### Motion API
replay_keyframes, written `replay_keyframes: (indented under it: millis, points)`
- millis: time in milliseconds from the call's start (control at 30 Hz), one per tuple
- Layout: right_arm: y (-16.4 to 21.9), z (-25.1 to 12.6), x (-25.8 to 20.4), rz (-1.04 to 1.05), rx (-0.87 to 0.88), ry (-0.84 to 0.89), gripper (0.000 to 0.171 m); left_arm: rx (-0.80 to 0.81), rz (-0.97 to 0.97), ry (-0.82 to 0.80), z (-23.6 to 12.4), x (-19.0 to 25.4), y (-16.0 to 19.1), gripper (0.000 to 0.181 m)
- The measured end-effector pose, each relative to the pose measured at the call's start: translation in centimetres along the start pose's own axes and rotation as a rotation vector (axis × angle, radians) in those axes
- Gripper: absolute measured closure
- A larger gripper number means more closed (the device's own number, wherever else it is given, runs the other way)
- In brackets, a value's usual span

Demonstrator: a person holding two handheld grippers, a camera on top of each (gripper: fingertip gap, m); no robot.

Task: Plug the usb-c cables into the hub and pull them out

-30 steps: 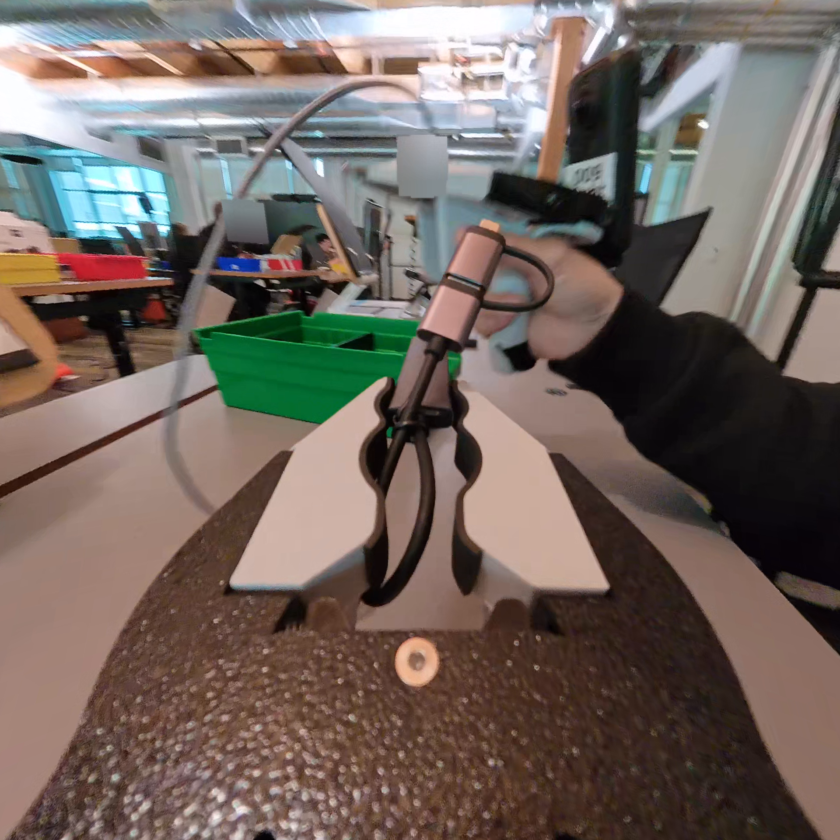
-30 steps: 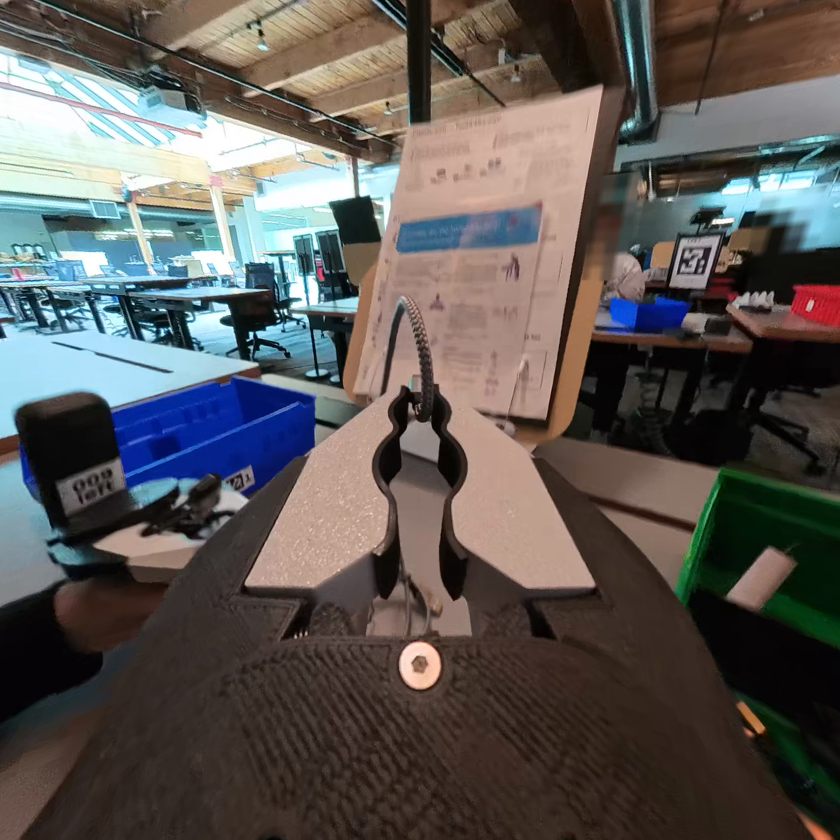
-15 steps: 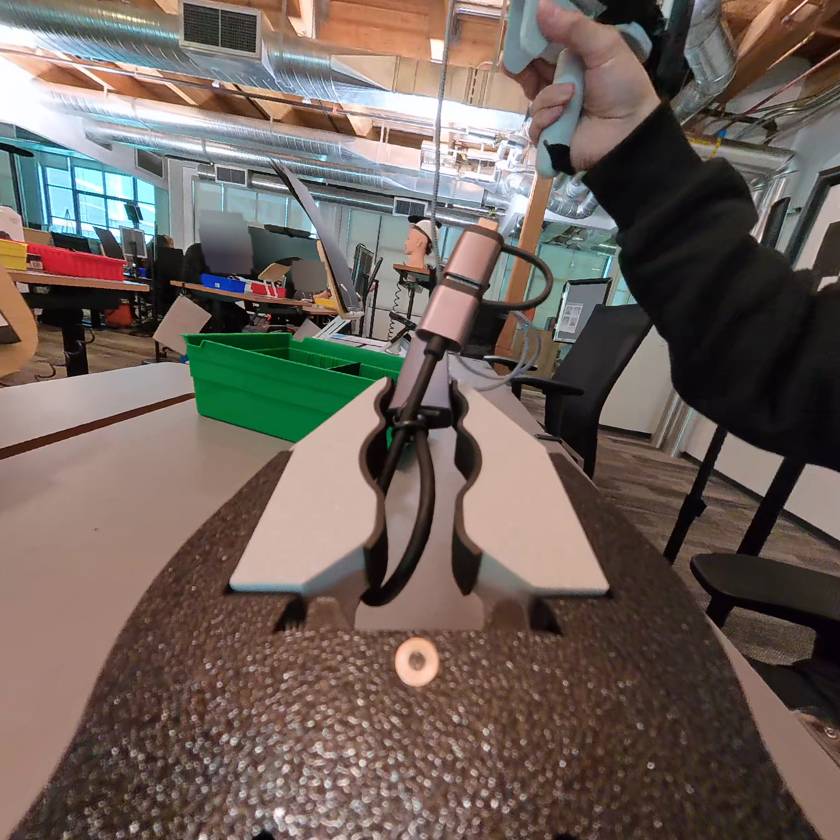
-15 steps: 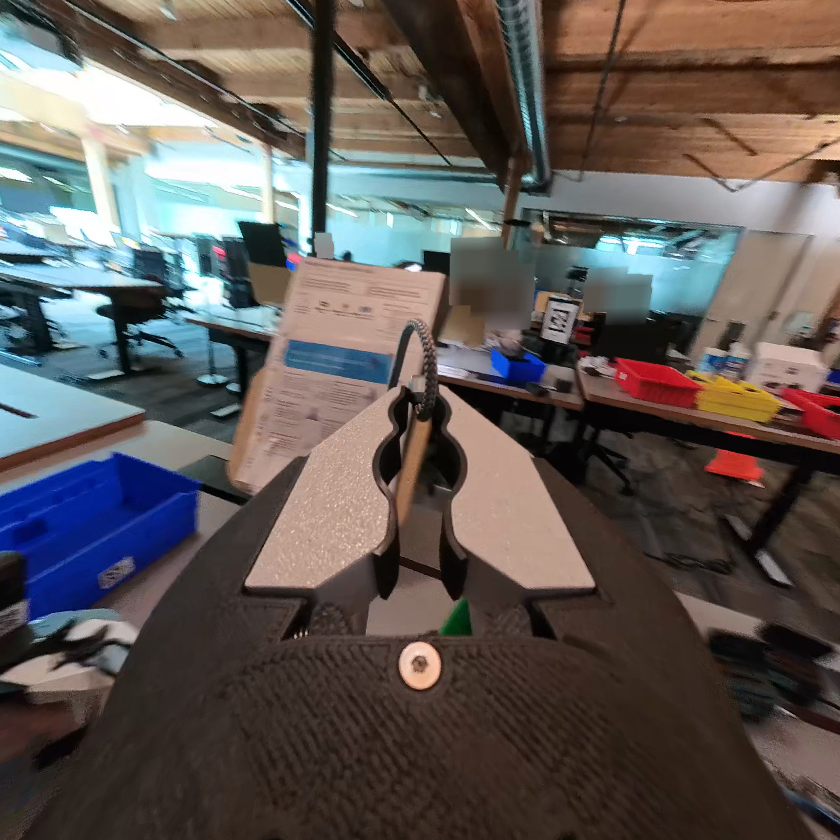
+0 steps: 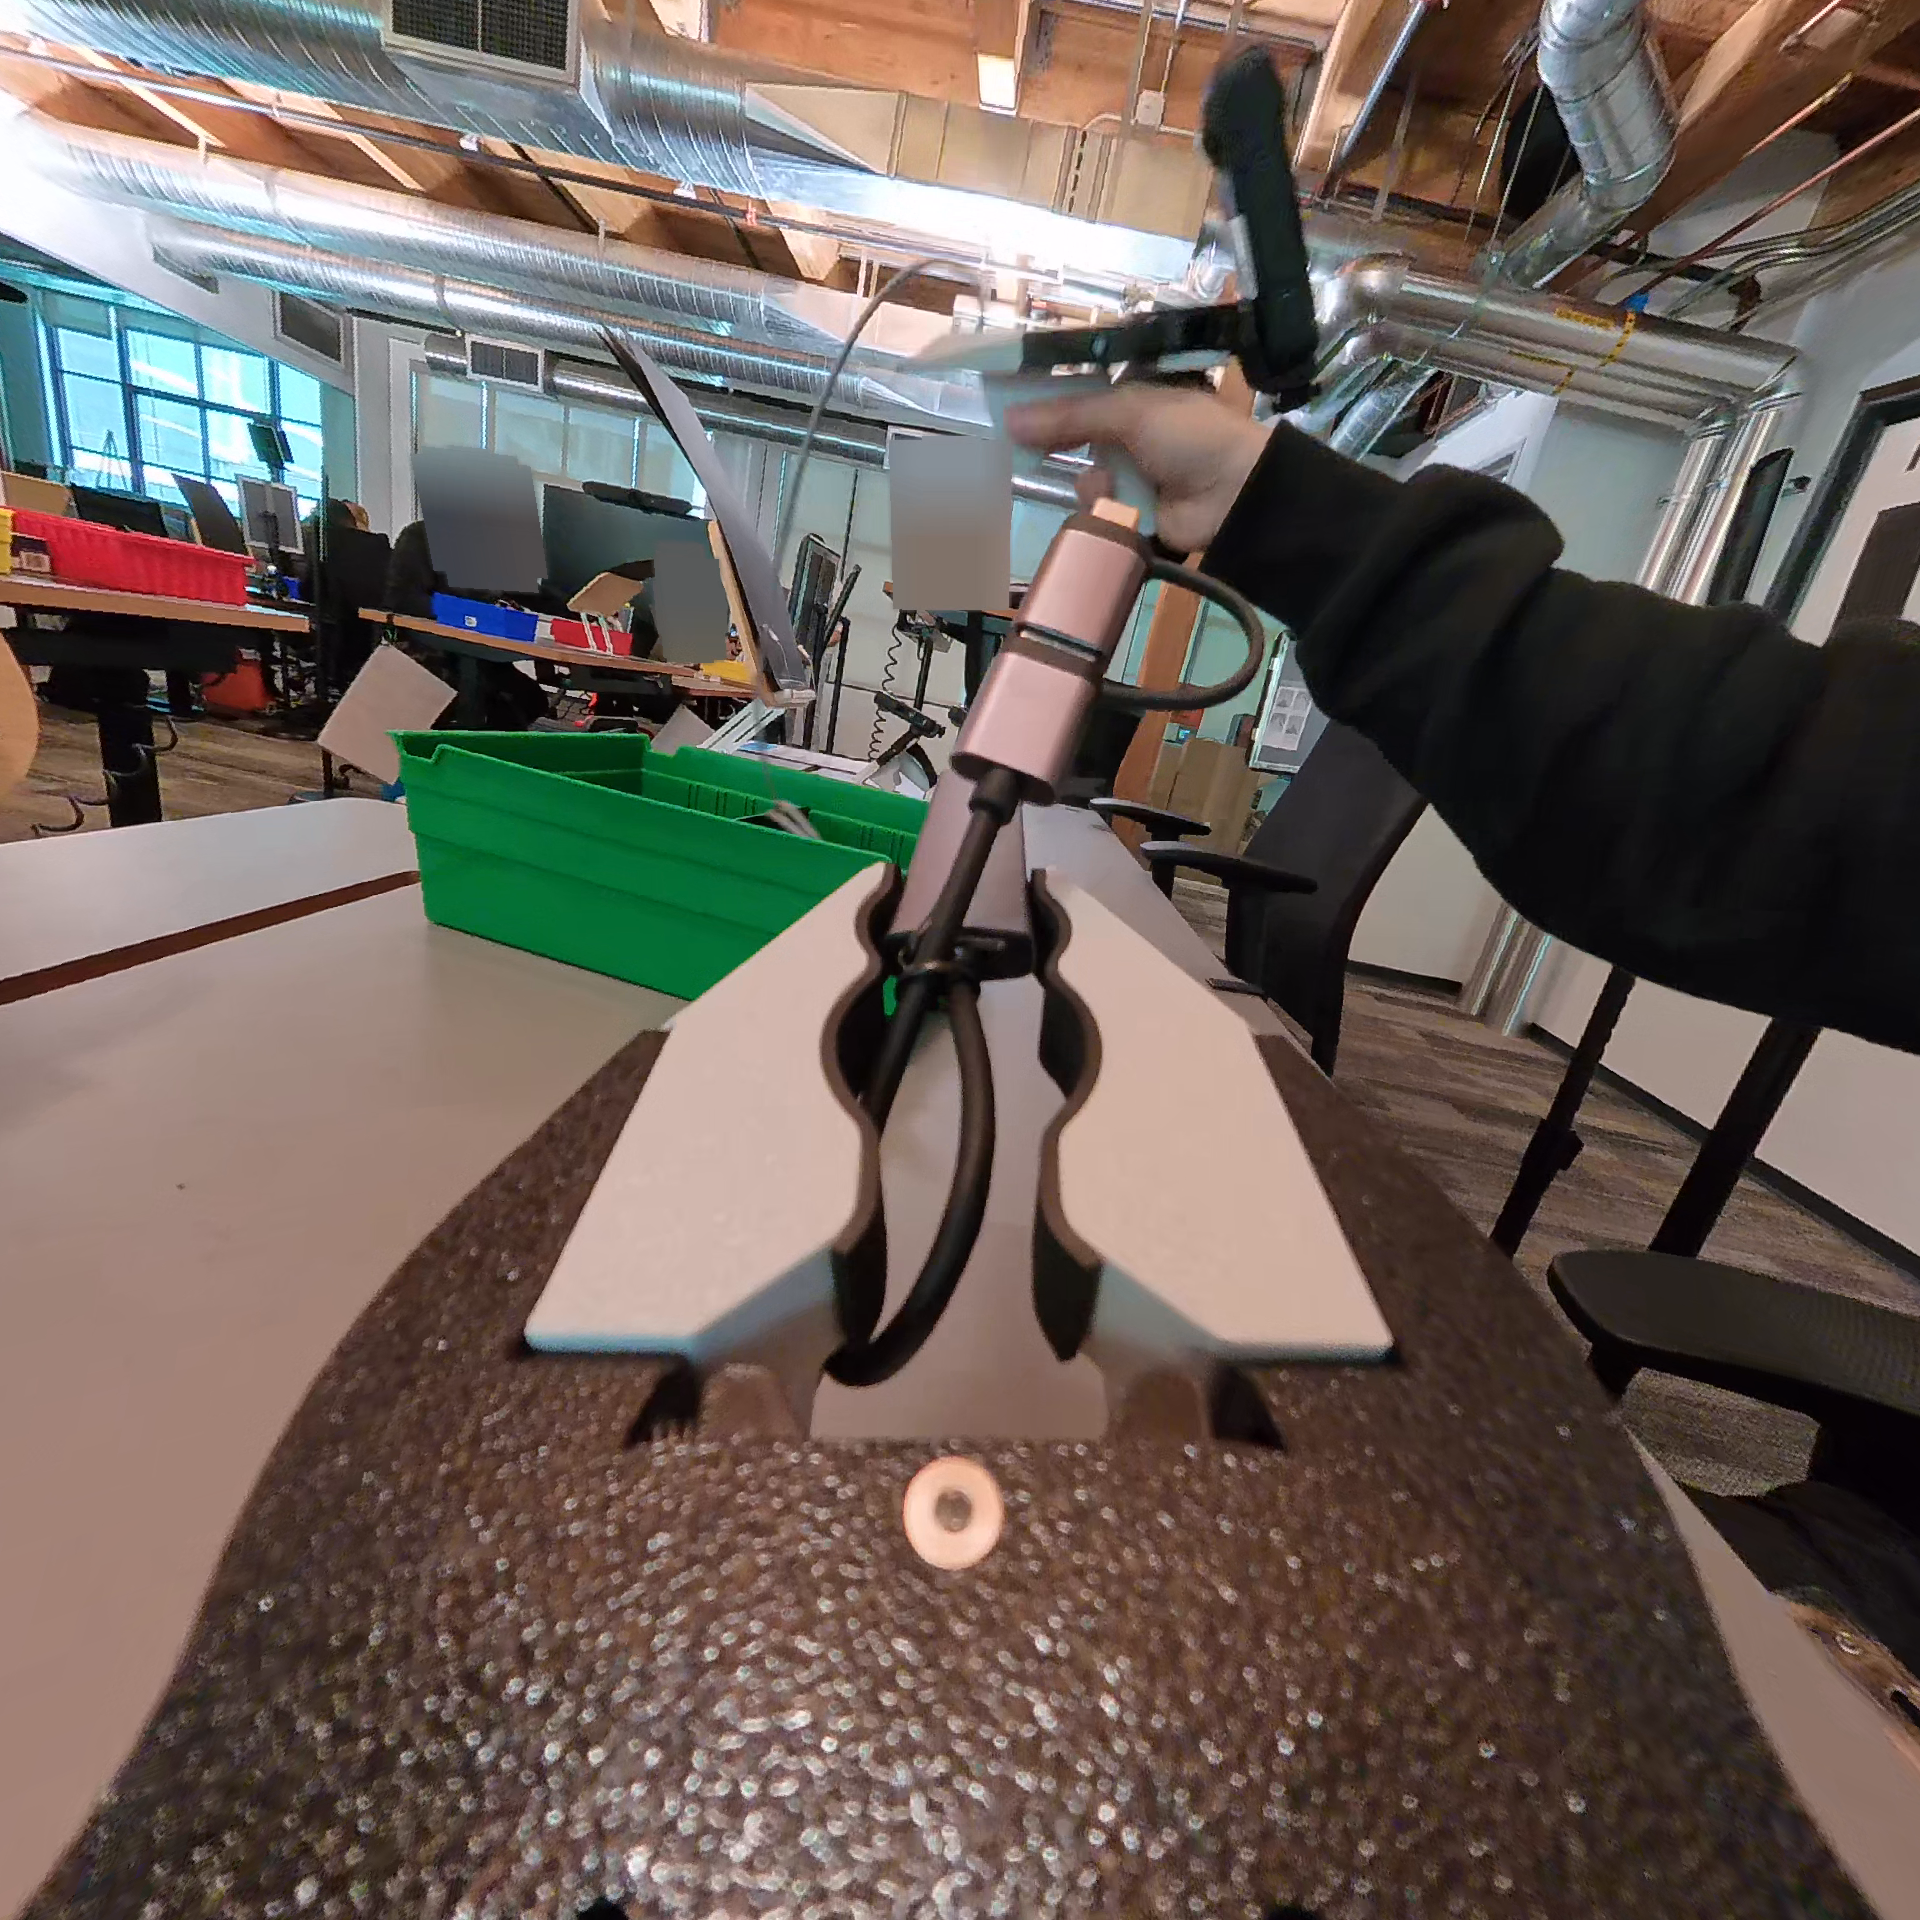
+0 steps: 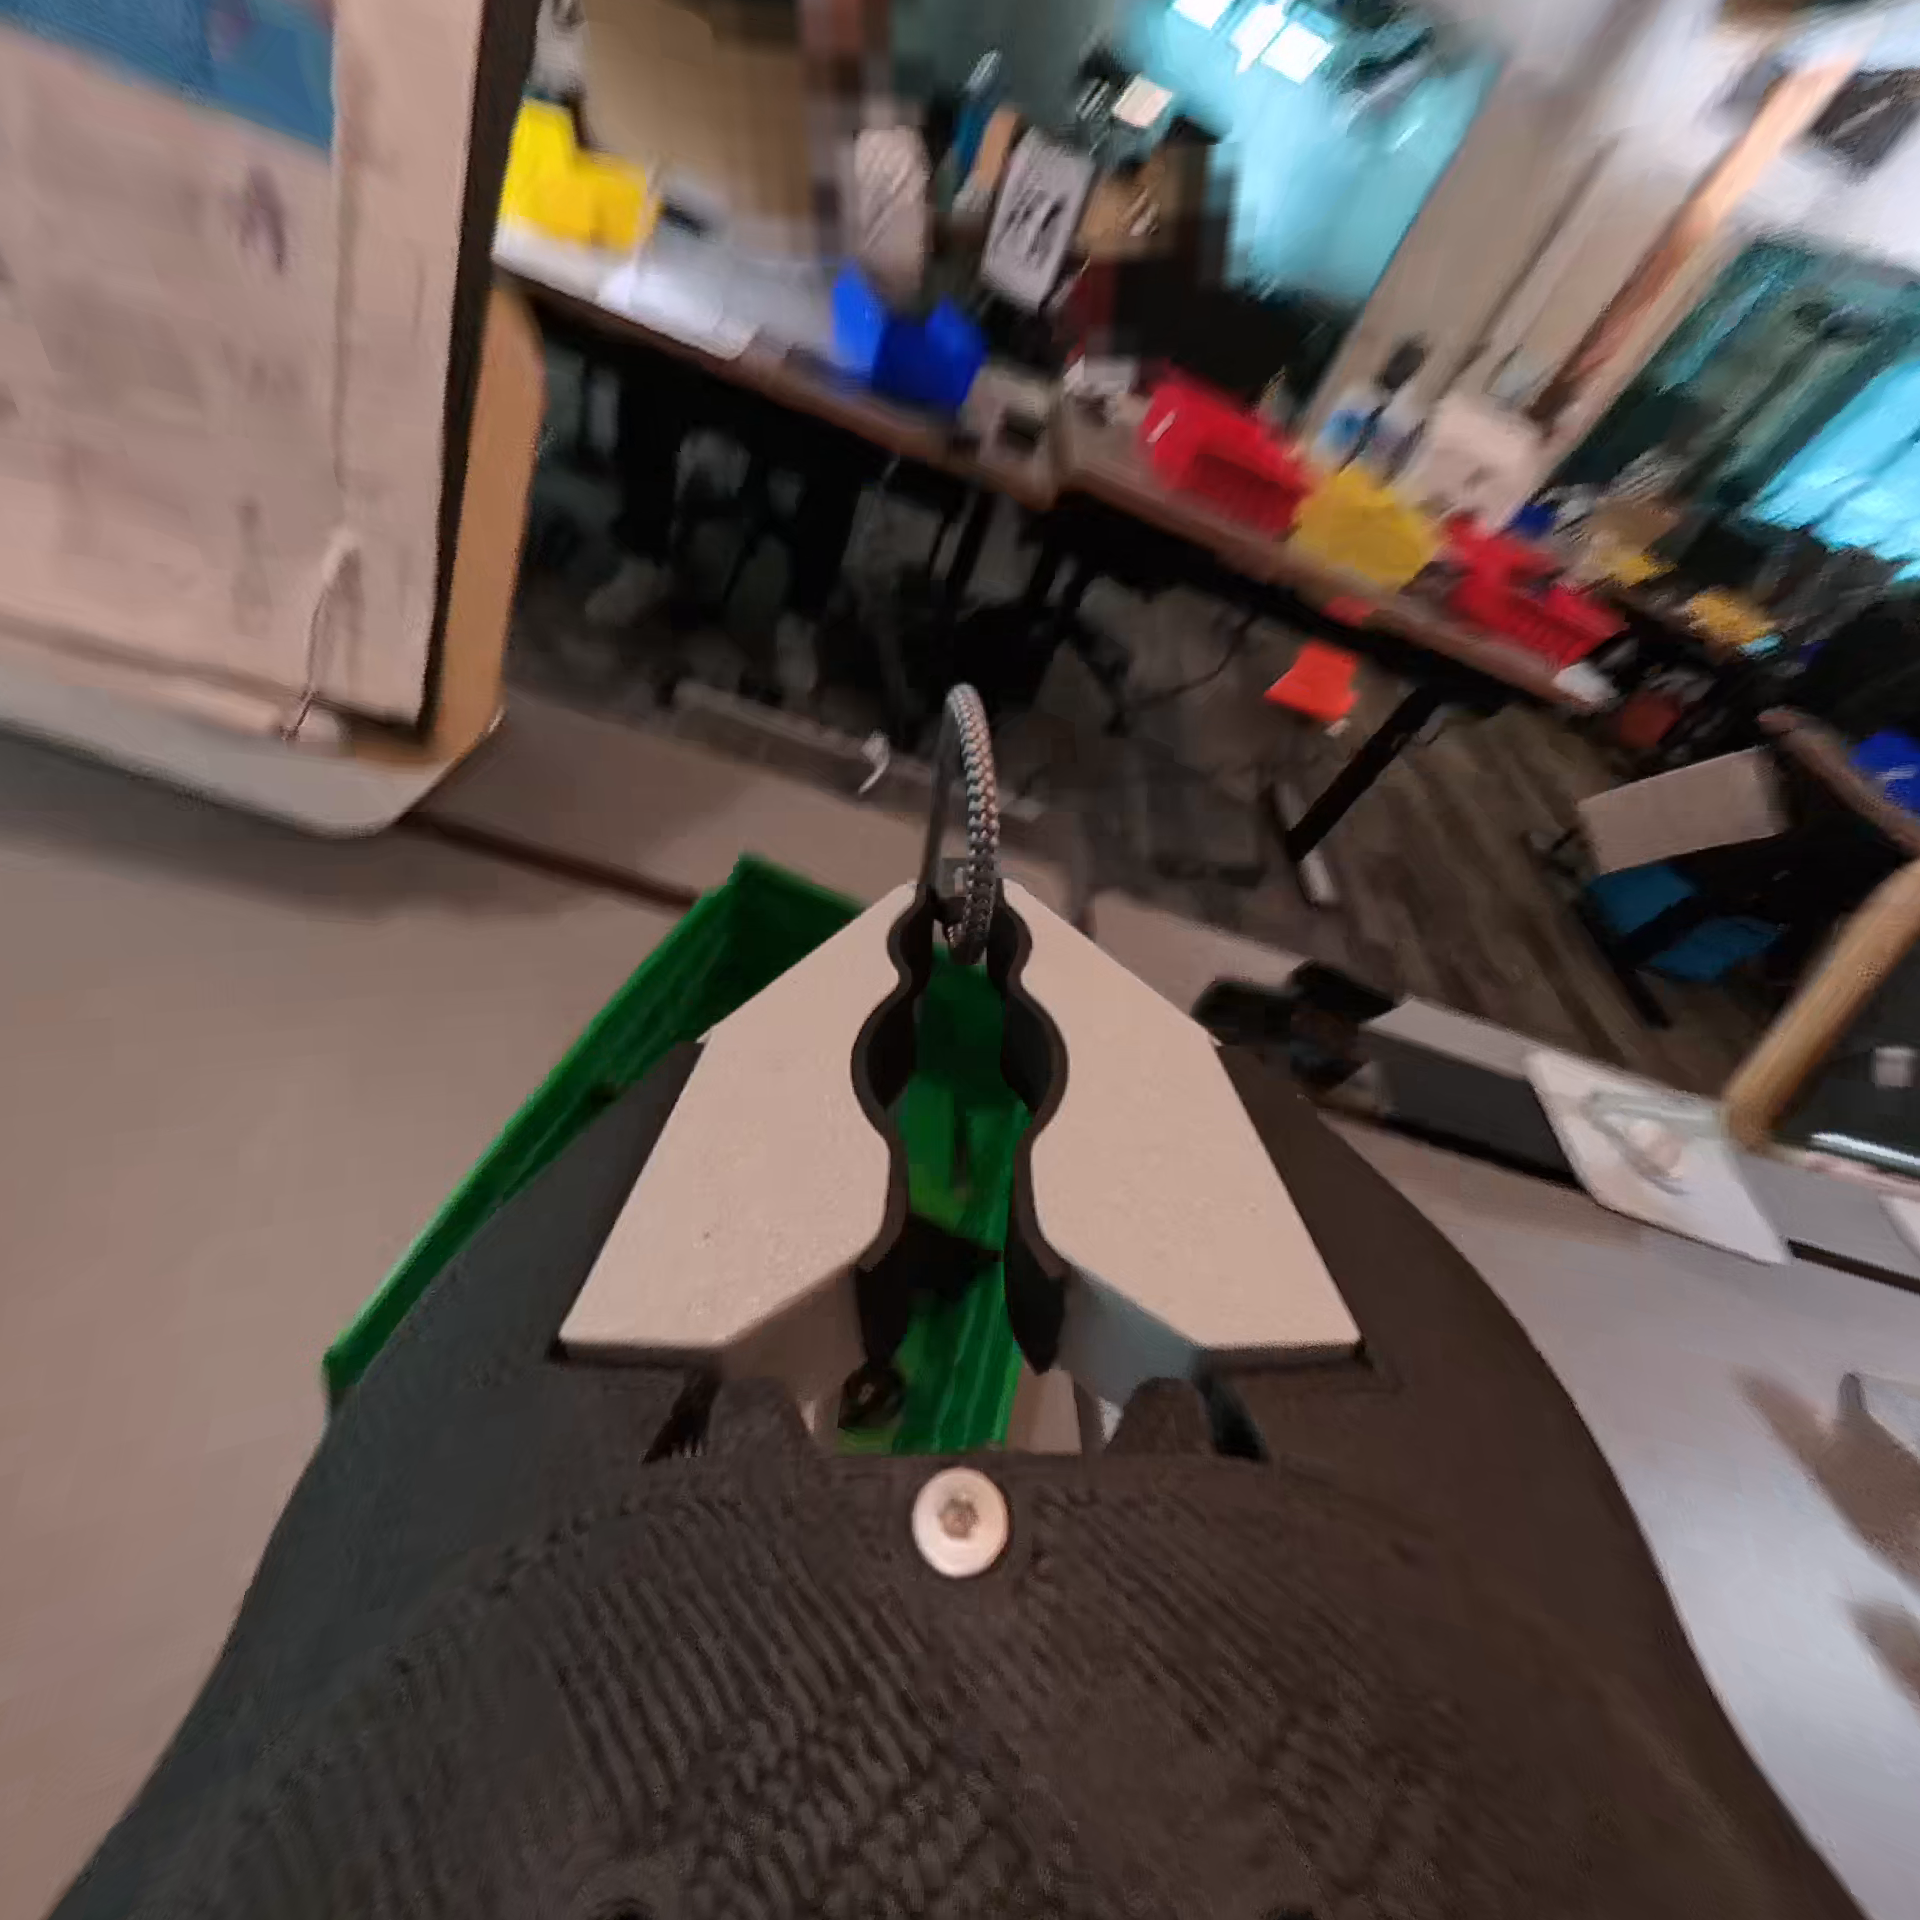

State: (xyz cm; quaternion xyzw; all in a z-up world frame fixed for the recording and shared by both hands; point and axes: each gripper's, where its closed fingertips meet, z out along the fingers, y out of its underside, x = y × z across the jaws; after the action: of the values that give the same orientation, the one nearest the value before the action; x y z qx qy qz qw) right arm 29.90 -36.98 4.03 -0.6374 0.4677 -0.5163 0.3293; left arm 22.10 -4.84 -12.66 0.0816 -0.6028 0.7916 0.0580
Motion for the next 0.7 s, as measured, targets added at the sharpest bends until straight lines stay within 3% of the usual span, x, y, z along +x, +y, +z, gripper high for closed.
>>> replay_keyframes:
  millis: [133,367,467,700]
  points:
    - [9.7,2.6,-6.8,-0.156,-0.338,-0.242,0.163,-0.011,-0.002,0.007,0.2,0.1,0.3,0.160]
    - [20.4,4.1,-13.7,-0.464,-0.599,-0.391,0.162,-0.028,-0.005,0.022,0.4,0.4,0.7,0.160]
    - [21.3,4.4,-14.5,-0.492,-0.593,-0.401,0.144,-0.027,-0.010,0.019,0.4,0.3,0.7,0.160]
    - [19.3,2.7,-14.5,-0.383,-0.505,-0.502,0.091,-0.033,-0.019,0.028,0.6,0.5,0.9,0.159]
